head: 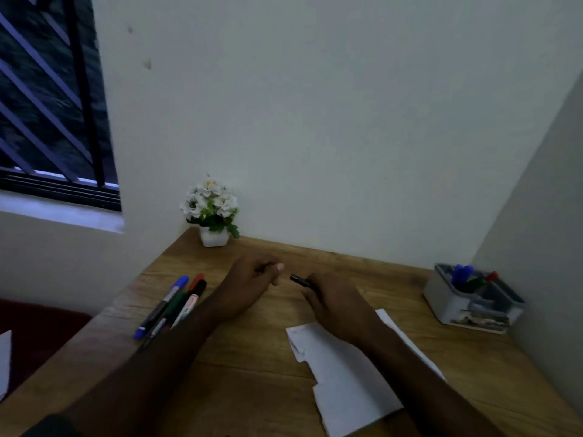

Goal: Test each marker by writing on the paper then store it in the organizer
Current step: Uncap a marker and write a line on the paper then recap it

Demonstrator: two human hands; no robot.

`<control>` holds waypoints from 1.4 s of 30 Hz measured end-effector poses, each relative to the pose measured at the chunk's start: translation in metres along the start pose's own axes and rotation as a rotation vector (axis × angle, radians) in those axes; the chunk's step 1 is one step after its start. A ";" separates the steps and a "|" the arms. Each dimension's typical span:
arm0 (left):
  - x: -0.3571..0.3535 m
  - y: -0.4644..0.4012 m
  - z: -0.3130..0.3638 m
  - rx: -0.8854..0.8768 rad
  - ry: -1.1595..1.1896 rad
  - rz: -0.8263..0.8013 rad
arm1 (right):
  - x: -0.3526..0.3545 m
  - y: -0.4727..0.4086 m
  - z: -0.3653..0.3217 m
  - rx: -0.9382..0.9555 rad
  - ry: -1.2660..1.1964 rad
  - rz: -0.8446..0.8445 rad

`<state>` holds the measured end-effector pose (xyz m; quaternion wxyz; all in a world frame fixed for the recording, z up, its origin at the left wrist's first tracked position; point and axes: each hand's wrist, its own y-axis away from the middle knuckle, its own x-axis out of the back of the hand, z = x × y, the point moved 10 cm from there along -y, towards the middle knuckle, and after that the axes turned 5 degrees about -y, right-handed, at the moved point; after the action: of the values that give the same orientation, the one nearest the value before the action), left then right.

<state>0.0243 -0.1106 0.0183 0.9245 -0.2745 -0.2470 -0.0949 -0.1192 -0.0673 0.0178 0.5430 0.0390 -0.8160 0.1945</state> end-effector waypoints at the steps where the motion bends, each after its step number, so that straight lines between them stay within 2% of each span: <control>1: -0.016 -0.002 0.010 -0.019 0.034 -0.031 | 0.003 0.007 0.013 -0.017 0.032 0.016; 4: -0.061 -0.008 0.029 -0.065 0.100 -0.127 | 0.013 0.023 0.042 -0.038 0.113 0.095; 7: -0.094 -0.015 0.031 -0.105 0.090 -0.203 | 0.010 0.034 0.055 0.018 0.184 0.132; 14: -0.101 -0.026 0.023 -0.107 0.102 -0.197 | 0.008 0.027 0.073 0.029 0.248 0.139; 17: -0.100 -0.028 0.015 -0.066 0.089 -0.193 | 0.010 0.028 0.079 0.008 0.174 0.128; 19: -0.094 -0.030 0.006 -0.021 0.076 -0.128 | 0.018 0.032 0.089 -0.016 0.093 0.121; 21: -0.088 -0.030 -0.002 0.025 0.072 -0.060 | 0.036 0.037 0.095 0.004 -0.108 0.198; 23: -0.091 -0.028 -0.004 0.029 0.055 -0.061 | 0.056 0.041 0.100 0.066 -0.239 0.350; 25: -0.102 -0.024 0.002 -0.009 0.003 -0.114 | 0.063 0.045 0.116 0.024 -0.515 0.473; 28: -0.113 -0.021 0.005 -0.075 -0.116 -0.182 | 0.047 0.042 0.127 -0.140 -0.989 0.449; 29: -0.114 -0.021 0.004 -0.092 -0.163 -0.185 | 0.043 0.041 0.127 -0.163 -1.017 0.435; 32: -0.115 -0.022 -0.002 -0.127 -0.291 -0.165 | 0.043 0.044 0.122 -0.141 -0.896 0.433; 35: -0.119 -0.023 -0.003 -0.165 -0.291 -0.179 | 0.031 0.050 0.126 -0.206 -0.778 0.399; 38: -0.127 -0.021 -0.002 -0.179 -0.298 -0.250 | 0.020 0.054 0.138 -0.374 -0.812 0.396; 42: -0.137 -0.018 -0.012 -0.118 -0.376 -0.383 | 0.018 0.053 0.140 -0.363 -0.813 0.404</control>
<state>-0.0943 -0.1269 -0.0521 0.8100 -0.2891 -0.4557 -0.2296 -0.2628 -0.0662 -0.0275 0.1300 -0.1424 -0.9739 0.1195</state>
